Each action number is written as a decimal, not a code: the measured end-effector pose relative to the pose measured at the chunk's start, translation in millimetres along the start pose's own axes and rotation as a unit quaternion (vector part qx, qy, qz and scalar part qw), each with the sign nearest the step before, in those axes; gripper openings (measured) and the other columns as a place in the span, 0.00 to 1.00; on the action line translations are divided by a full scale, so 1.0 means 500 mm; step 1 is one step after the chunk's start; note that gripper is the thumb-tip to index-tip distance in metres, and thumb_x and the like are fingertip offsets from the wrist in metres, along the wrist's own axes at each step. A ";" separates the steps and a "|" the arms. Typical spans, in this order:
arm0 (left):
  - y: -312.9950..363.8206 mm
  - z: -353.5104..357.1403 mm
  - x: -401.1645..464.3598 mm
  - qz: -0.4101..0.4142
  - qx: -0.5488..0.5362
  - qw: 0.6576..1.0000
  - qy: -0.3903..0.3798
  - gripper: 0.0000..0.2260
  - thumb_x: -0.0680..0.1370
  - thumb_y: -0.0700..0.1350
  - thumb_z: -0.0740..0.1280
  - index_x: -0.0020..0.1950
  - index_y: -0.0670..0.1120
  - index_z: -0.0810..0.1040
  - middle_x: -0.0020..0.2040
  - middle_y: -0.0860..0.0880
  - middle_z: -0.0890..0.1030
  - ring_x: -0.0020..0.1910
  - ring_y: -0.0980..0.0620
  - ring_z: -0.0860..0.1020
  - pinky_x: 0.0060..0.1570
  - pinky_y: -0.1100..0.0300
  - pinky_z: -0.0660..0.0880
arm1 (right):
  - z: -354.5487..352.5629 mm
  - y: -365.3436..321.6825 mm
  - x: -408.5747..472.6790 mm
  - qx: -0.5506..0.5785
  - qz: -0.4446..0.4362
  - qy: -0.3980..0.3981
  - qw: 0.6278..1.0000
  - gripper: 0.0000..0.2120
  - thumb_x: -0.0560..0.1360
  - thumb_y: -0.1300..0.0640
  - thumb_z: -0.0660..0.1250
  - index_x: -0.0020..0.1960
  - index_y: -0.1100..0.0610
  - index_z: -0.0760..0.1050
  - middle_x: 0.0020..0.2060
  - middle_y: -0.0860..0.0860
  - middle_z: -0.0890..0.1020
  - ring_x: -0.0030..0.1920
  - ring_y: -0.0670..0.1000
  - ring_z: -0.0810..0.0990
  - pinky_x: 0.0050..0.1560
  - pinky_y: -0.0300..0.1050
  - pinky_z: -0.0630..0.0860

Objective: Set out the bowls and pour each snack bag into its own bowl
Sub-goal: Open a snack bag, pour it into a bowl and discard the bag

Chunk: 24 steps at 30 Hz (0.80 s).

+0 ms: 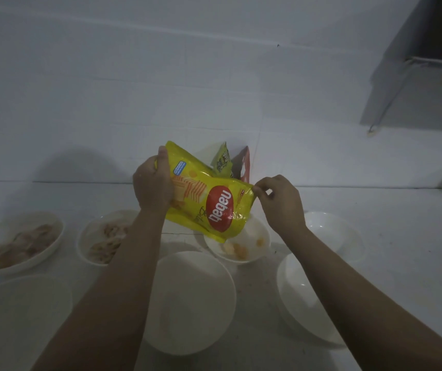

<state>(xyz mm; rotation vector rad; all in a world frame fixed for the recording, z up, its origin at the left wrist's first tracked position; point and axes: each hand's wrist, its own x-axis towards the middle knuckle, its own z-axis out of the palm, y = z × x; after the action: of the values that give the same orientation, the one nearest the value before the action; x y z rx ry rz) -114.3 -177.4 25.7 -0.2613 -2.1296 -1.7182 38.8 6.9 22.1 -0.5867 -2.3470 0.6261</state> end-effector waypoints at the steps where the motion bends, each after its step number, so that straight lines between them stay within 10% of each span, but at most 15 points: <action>1: 0.000 -0.002 0.000 0.001 0.004 1.000 0.002 0.25 0.81 0.59 0.54 0.30 0.47 0.66 0.29 0.50 0.73 0.35 0.46 0.73 0.40 0.49 0.72 | 0.002 -0.001 0.001 -0.002 -0.002 0.002 1.000 0.07 0.80 0.55 0.67 0.48 0.56 0.82 0.44 0.50 0.79 0.39 0.46 0.72 0.37 0.36 0.64; 24: -0.005 -0.038 0.010 -0.033 -0.017 0.997 0.064 0.24 0.82 0.57 0.56 0.29 0.46 0.63 0.28 0.50 0.68 0.33 0.48 0.68 0.37 0.53 0.65 | 0.017 -0.045 0.027 0.073 -0.023 -0.020 0.997 0.06 0.81 0.58 0.63 0.48 0.56 0.78 0.41 0.49 0.82 0.42 0.51 0.80 0.40 0.42 0.73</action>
<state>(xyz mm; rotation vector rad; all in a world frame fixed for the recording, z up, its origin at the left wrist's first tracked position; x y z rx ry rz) -116.5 -196.9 28.7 -0.0887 -2.0397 -1.7602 18.0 -5.9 35.4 -0.4564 -2.3209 0.7868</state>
